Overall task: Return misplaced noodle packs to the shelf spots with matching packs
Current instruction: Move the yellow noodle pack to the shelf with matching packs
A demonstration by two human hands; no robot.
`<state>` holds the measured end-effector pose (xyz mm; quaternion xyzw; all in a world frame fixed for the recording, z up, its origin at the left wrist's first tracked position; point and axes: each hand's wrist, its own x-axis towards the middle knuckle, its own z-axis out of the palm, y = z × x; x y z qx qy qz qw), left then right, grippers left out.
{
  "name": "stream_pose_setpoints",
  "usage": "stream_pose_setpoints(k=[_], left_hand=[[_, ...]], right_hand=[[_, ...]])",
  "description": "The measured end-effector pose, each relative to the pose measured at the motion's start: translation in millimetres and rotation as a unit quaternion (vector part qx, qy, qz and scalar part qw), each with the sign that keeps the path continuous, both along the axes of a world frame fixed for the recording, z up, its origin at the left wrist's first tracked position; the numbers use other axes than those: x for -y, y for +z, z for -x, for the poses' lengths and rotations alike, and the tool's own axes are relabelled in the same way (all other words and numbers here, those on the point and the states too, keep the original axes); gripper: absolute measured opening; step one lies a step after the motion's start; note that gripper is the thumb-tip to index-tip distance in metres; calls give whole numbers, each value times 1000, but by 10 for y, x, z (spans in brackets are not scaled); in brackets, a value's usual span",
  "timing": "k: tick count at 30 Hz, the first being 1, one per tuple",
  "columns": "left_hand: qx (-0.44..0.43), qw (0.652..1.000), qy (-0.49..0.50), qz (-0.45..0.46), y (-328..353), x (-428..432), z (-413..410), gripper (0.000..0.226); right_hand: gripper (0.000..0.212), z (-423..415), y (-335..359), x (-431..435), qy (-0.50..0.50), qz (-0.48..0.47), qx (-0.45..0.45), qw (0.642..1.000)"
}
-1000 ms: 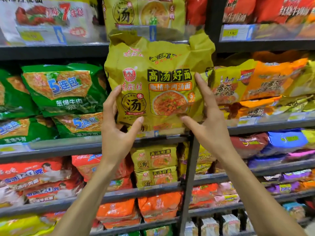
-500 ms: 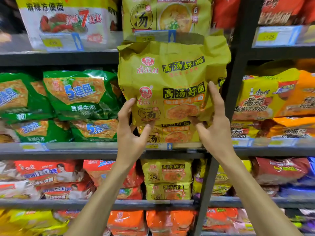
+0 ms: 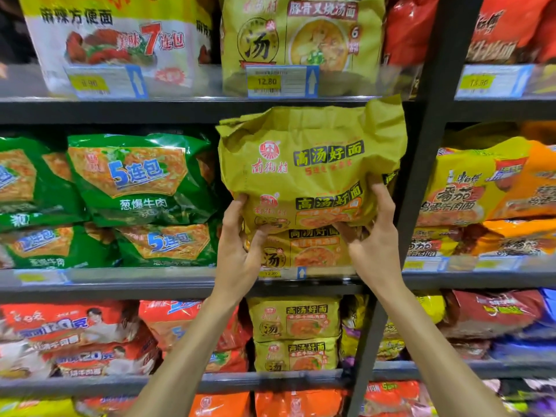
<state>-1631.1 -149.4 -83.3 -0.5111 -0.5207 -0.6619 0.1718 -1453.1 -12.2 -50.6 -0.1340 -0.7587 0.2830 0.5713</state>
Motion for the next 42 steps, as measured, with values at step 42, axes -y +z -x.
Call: stream_pose_setpoints(k=[42], left_hand=[[-22, 983, 123, 137, 368, -72, -16, 64]], right_hand=[[88, 95, 377, -112, 0, 37, 142, 989]])
